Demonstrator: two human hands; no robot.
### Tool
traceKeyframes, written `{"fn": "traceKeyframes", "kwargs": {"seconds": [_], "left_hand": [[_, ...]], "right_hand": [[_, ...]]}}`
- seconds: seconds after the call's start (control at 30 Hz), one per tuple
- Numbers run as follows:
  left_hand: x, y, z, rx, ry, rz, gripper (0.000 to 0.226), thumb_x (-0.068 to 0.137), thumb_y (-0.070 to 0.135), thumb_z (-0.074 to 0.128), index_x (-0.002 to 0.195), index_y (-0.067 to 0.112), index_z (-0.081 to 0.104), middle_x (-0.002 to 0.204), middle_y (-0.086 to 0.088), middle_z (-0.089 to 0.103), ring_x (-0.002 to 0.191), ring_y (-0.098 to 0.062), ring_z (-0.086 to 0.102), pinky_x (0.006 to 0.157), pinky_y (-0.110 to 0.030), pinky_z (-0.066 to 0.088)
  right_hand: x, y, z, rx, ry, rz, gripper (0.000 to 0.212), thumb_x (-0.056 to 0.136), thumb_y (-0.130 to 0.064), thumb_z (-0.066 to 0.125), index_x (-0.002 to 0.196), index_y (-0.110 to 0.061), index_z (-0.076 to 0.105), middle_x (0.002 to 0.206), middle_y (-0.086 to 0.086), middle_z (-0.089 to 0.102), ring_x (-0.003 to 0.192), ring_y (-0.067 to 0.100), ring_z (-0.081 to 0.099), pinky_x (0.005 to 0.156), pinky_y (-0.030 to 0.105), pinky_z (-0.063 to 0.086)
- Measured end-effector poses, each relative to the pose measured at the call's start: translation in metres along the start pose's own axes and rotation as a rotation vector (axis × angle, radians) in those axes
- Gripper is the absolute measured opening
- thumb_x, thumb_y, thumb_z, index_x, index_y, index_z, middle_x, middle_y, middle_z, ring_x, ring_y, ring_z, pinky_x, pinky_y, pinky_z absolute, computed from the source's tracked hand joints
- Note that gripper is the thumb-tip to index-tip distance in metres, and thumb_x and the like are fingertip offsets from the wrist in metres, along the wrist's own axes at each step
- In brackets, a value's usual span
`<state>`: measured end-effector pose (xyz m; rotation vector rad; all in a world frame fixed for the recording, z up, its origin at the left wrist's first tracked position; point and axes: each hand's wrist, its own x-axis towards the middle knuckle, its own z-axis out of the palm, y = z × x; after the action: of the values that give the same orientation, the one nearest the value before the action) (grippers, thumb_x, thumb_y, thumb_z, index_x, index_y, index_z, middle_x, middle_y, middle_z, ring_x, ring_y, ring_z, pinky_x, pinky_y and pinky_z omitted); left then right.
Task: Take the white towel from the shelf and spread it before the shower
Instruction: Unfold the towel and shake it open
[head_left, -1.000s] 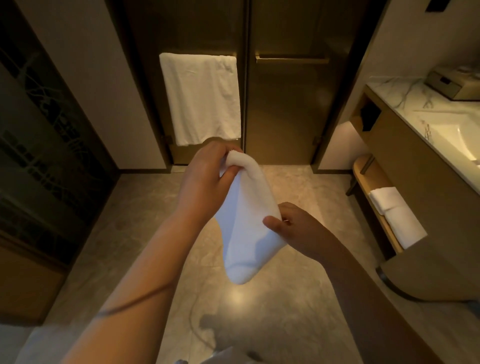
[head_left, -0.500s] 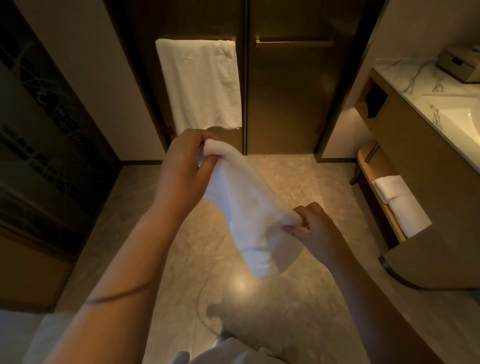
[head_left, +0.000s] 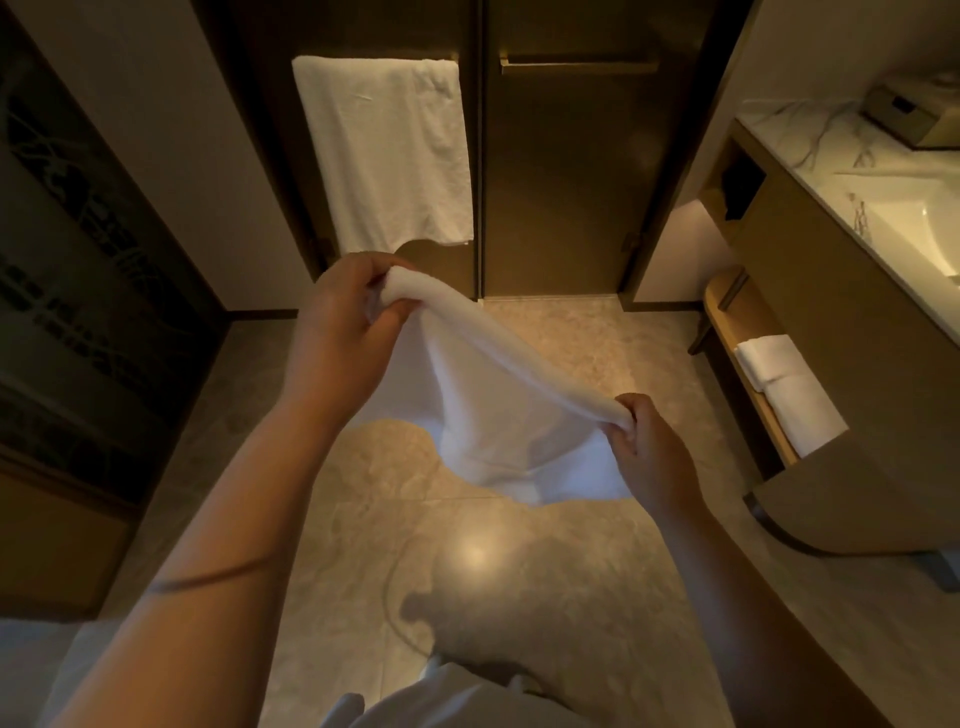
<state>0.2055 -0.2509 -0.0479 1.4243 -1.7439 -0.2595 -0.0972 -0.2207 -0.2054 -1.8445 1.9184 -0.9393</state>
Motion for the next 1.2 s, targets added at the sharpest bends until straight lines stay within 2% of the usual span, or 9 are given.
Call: {"fn": "traceKeyframes", "kwargs": {"seconds": [0.13,0.3,0.43,0.5,0.6,0.7,0.97,1.1,1.2], "left_hand": [[-0.001,-0.011,-0.007,-0.052,0.02,-0.062,0.025,0.089,0.031,0.058,0.114,0.031,0.055,0.104,0.018,0.055,0.089,0.011,0.05,0.073,-0.016,0.04],[-0.006,-0.022,-0.016,-0.077,-0.058,-0.142,0.024,0.088,0.03,0.062,0.11,0.036,0.052,0.095,0.027,0.052,0.088,0.008,0.052,0.07,-0.015,0.04],[-0.013,-0.016,-0.016,-0.114,-0.117,-0.141,0.026,0.087,0.028,0.063,0.111,0.031,0.054,0.095,0.025,0.052,0.087,0.015,0.051,0.064,-0.002,0.04],[-0.017,-0.007,-0.009,-0.132,-0.165,-0.111,0.026,0.086,0.028,0.063,0.111,0.031,0.055,0.094,0.025,0.053,0.087,0.018,0.05,0.064,0.002,0.037],[-0.022,0.007,0.001,-0.173,-0.258,-0.055,0.024,0.084,0.028,0.064,0.107,0.033,0.056,0.093,0.028,0.053,0.089,0.009,0.053,0.071,-0.007,0.042],[-0.024,0.009,0.004,-0.185,-0.292,-0.013,0.023,0.084,0.026,0.065,0.104,0.032,0.057,0.093,0.025,0.054,0.091,0.003,0.054,0.08,-0.022,0.049],[-0.033,-0.015,-0.014,-0.289,-0.206,-0.071,0.03,0.077,0.025,0.073,0.098,0.035,0.055,0.09,0.023,0.058,0.089,0.01,0.053,0.072,-0.016,0.048],[-0.039,-0.034,-0.025,-0.26,-0.199,-0.055,0.038,0.075,0.042,0.069,0.108,0.036,0.053,0.098,0.022,0.058,0.092,0.007,0.055,0.073,-0.014,0.047],[-0.045,-0.058,-0.034,-0.123,-0.305,-0.061,0.049,0.072,0.051,0.068,0.115,0.041,0.048,0.1,0.028,0.053,0.093,0.008,0.052,0.073,-0.015,0.043]], "right_hand": [[0.0,0.011,0.003,-0.087,0.036,-0.012,0.023,0.09,-0.042,0.059,0.093,-0.019,0.058,0.072,-0.016,0.049,0.06,-0.001,0.049,0.05,0.018,0.03],[0.007,0.019,0.002,-0.223,0.012,-0.009,0.039,0.087,-0.057,0.051,0.082,-0.019,0.057,0.067,-0.009,0.052,0.055,0.004,0.047,0.047,0.022,0.034],[0.018,0.0,-0.006,-0.253,-0.113,0.01,0.035,0.085,-0.052,0.059,0.083,-0.017,0.06,0.074,-0.007,0.054,0.069,0.016,0.056,0.051,0.024,0.032],[0.018,-0.025,-0.006,-0.134,-0.184,-0.038,0.036,0.08,-0.045,0.07,0.106,-0.022,0.062,0.095,-0.01,0.057,0.085,0.01,0.056,0.061,0.016,0.034],[0.013,-0.086,-0.002,0.141,-0.236,-0.187,0.052,0.08,-0.056,0.064,0.127,-0.036,0.05,0.115,-0.021,0.054,0.1,-0.004,0.053,0.079,0.011,0.039],[0.01,-0.134,0.005,0.325,-0.201,-0.286,0.035,0.089,-0.052,0.057,0.121,-0.04,0.05,0.114,-0.027,0.056,0.103,-0.003,0.056,0.084,0.019,0.049],[0.004,-0.18,0.036,0.483,-0.164,-0.225,0.013,0.095,-0.03,0.053,0.107,-0.029,0.059,0.095,-0.017,0.063,0.087,0.002,0.06,0.07,0.022,0.05],[0.004,-0.194,0.042,0.451,-0.122,-0.242,0.014,0.095,-0.026,0.053,0.107,-0.029,0.059,0.096,-0.018,0.062,0.088,0.001,0.059,0.073,0.021,0.049],[0.004,-0.199,0.039,0.462,-0.085,-0.25,0.015,0.094,-0.024,0.053,0.107,-0.029,0.059,0.096,-0.02,0.062,0.088,0.0,0.059,0.074,0.018,0.048]]}}
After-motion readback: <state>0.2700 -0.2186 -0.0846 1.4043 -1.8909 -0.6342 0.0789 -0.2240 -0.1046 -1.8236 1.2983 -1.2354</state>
